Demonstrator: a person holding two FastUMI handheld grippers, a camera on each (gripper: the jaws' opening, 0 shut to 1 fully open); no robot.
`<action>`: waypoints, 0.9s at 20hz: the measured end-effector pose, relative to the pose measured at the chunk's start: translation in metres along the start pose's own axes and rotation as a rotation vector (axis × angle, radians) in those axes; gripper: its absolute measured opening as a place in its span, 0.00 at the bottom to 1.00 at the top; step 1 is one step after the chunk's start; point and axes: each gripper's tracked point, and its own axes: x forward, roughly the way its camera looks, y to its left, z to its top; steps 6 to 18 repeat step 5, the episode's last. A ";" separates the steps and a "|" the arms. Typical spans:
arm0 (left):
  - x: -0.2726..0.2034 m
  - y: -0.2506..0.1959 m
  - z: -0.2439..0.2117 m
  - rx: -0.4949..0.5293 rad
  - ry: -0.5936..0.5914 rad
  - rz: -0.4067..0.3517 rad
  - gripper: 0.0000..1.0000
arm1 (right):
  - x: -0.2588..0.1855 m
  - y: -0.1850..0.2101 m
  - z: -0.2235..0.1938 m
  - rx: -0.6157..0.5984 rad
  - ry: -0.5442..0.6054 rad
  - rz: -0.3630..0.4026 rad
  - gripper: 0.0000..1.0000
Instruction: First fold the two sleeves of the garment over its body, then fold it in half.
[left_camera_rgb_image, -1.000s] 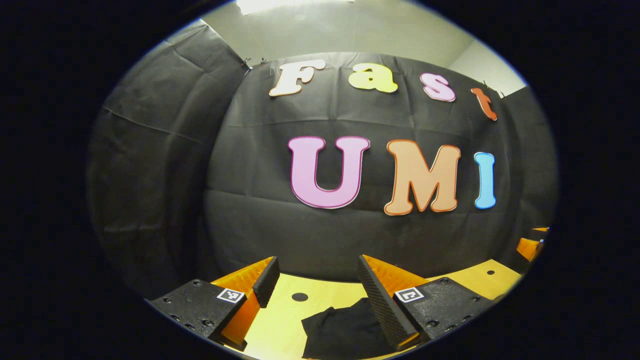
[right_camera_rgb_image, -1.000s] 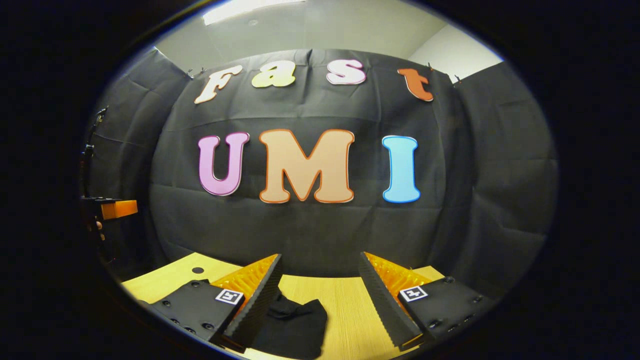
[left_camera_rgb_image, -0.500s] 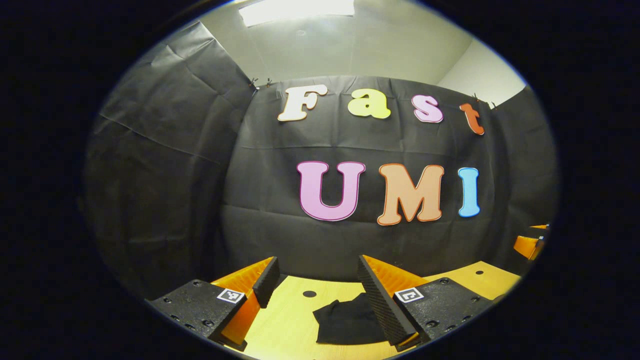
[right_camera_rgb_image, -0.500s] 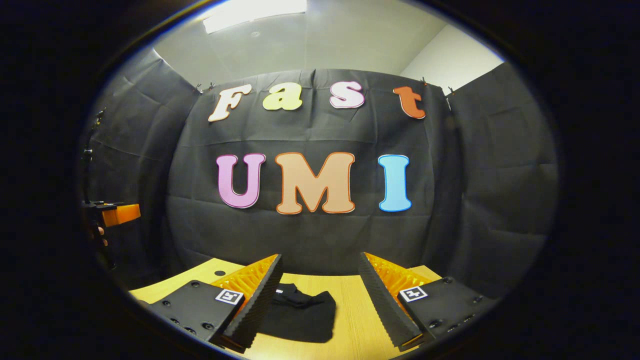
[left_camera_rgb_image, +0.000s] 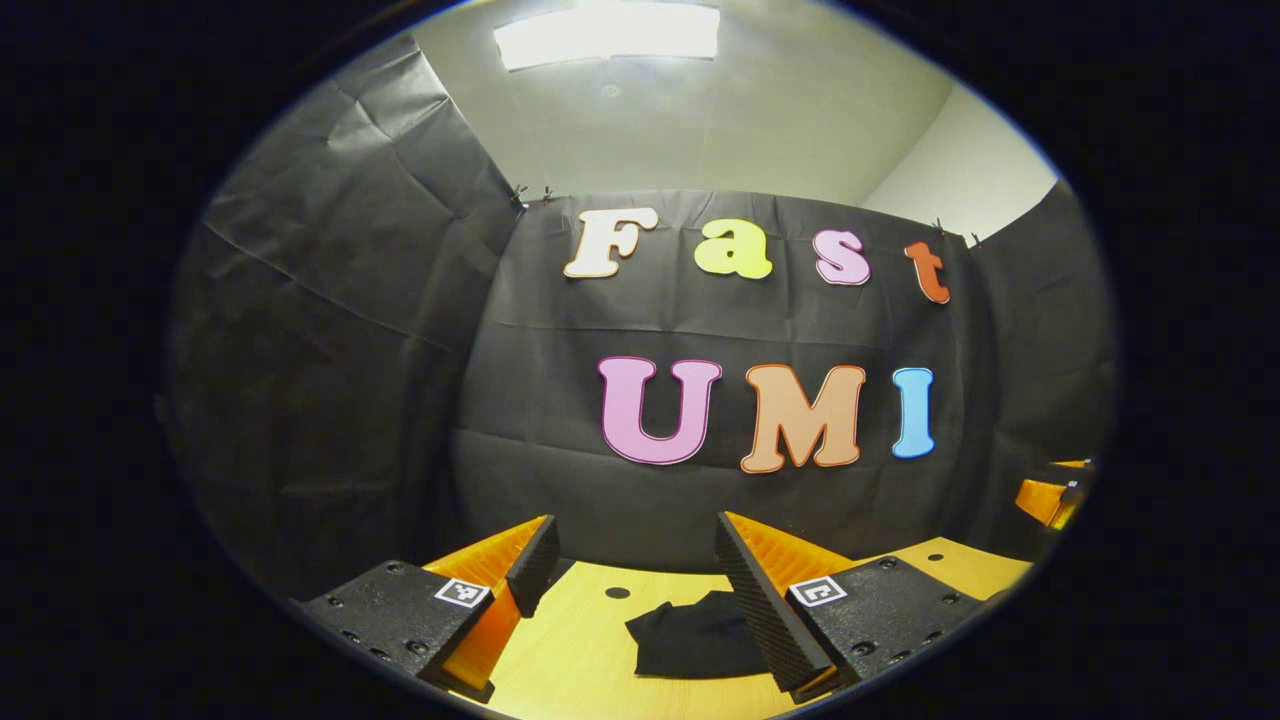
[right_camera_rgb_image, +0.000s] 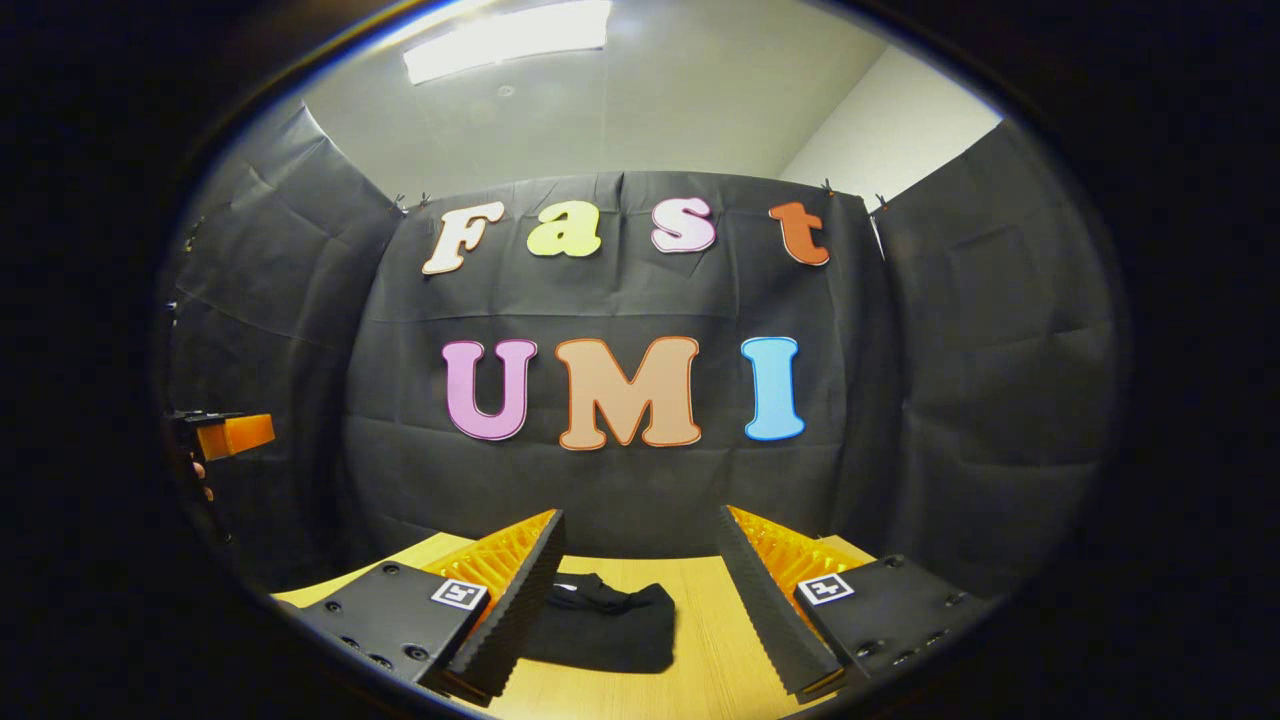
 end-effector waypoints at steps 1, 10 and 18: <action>-0.003 0.001 0.002 0.002 0.000 -0.002 0.92 | -0.003 0.001 0.002 0.000 -0.005 -0.002 0.96; -0.009 0.005 0.004 0.010 -0.003 -0.004 0.92 | -0.008 0.005 0.001 0.000 -0.003 -0.002 0.96; -0.009 0.005 0.004 0.010 -0.003 -0.004 0.92 | -0.008 0.005 0.001 0.000 -0.003 -0.002 0.96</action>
